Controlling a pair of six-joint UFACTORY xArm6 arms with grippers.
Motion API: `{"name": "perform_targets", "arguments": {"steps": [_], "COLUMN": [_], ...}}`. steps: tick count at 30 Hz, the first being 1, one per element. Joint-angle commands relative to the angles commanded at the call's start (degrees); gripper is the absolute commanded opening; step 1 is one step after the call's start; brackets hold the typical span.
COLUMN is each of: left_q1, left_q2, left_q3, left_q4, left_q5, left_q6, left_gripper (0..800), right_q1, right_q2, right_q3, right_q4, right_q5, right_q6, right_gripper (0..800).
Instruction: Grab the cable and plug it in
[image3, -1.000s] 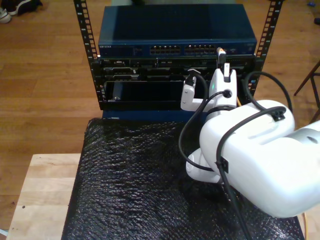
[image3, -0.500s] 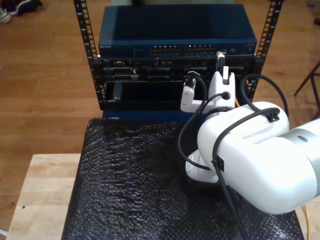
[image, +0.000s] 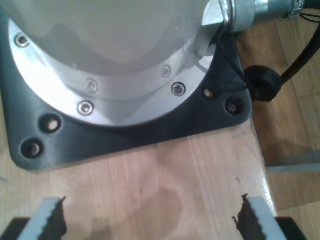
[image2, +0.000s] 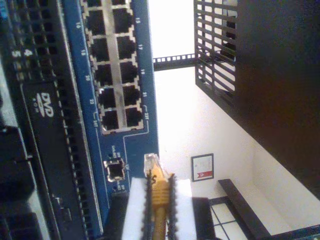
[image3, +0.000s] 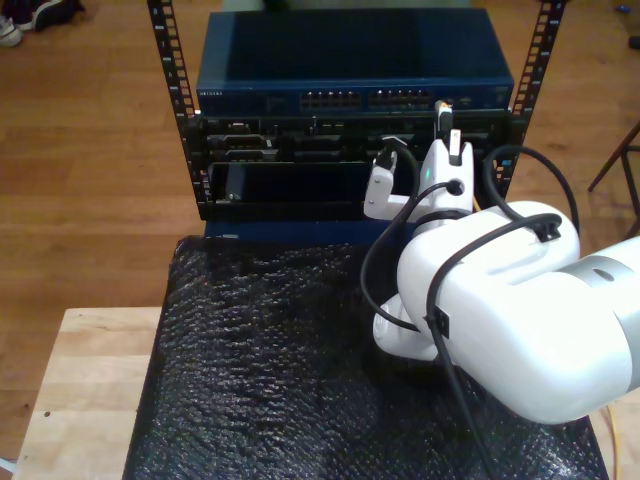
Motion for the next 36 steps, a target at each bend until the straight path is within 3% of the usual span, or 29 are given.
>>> {"name": "perform_targets", "arguments": {"steps": [11,36], "left_q1": [0.0,0.0], "left_q2": [0.0,0.0], "left_q3": [0.0,0.0], "left_q4": [0.0,0.0], "left_q5": [0.1,0.1], "left_q6": [0.0,0.0], "left_gripper": [800,800], "right_q1": [-0.6,-1.6], "right_q2": [0.1,1.6], "right_q3": [-0.3,-2.9], "right_q4": [-3.7,-5.3], "right_q5": [1.8,2.6], "right_q6": [2.5,2.3], "right_gripper": [0,0]}}
